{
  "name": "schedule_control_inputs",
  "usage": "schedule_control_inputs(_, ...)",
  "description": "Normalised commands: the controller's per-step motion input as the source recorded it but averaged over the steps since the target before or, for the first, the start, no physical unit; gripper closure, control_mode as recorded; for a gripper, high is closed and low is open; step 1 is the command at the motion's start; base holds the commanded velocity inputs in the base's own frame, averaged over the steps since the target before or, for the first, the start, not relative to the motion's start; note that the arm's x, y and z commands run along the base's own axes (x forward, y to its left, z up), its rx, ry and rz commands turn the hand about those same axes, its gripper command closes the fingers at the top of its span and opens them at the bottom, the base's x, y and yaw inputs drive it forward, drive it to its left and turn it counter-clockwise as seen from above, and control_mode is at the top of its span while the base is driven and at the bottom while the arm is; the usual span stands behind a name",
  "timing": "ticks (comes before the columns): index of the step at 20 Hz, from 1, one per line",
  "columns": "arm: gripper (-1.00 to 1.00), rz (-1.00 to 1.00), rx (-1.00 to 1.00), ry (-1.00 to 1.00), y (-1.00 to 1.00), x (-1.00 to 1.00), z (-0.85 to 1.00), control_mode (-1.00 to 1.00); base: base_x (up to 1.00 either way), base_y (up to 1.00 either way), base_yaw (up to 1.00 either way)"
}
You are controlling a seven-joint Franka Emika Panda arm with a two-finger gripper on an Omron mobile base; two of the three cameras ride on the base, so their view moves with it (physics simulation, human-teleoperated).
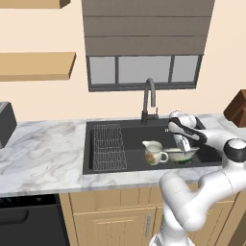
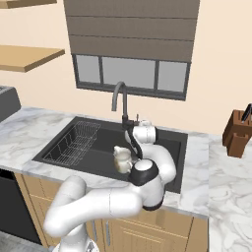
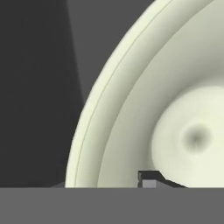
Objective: Pick the bowl and cup and place them in the sink. Then turn on the water.
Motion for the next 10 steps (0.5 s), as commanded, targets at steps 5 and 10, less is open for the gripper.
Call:
schedule_control_inputs(5,1.00,0.00,0.00,-0.04,0.00,-0.18,-0.31,-1.00,0.00,0.00,0.00)
schedule_control_inputs(10,1.00,0.00,0.00,-0.11,0.00,-0.24,-0.35,-1.00,0.00,0.00,0.00)
